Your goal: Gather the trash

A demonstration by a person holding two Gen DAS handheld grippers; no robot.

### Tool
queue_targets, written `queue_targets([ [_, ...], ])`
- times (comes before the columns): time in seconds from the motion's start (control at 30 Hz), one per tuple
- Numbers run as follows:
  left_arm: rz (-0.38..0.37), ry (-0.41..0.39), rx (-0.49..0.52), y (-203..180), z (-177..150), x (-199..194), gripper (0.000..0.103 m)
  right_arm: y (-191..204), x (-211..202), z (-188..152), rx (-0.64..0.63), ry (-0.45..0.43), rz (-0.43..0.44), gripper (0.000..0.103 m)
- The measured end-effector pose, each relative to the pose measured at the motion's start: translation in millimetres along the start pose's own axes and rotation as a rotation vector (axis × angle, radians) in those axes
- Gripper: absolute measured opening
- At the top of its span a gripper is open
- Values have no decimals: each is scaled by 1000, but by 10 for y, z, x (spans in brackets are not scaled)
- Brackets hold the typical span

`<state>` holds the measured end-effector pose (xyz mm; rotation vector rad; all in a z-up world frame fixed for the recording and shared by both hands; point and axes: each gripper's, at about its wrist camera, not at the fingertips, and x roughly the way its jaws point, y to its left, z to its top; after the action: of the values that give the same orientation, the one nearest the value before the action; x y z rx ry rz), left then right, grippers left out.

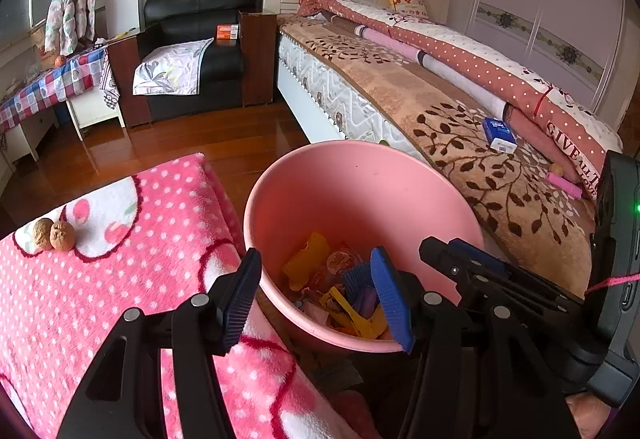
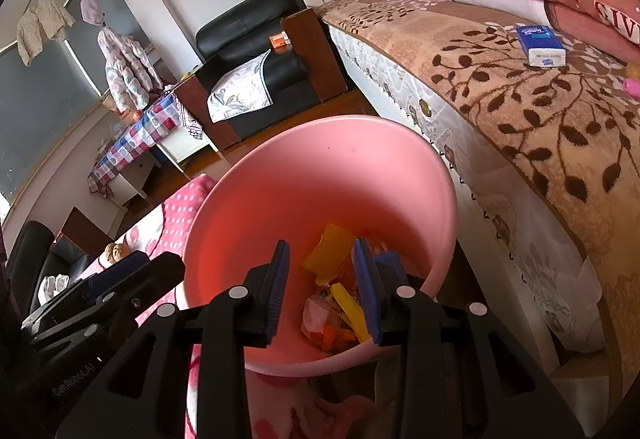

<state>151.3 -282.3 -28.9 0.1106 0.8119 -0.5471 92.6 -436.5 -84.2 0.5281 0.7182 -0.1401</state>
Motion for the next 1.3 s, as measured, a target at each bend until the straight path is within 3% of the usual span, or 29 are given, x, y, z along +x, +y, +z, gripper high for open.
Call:
queue_targets([
  [0.87,18,18,-58,120,-10,-77,62,87,-231,-82,-34,-42,34,34],
  [1.3,24,-17,-62,123,-18,-240,62,290,-391,-216,-103,-90,44,35],
])
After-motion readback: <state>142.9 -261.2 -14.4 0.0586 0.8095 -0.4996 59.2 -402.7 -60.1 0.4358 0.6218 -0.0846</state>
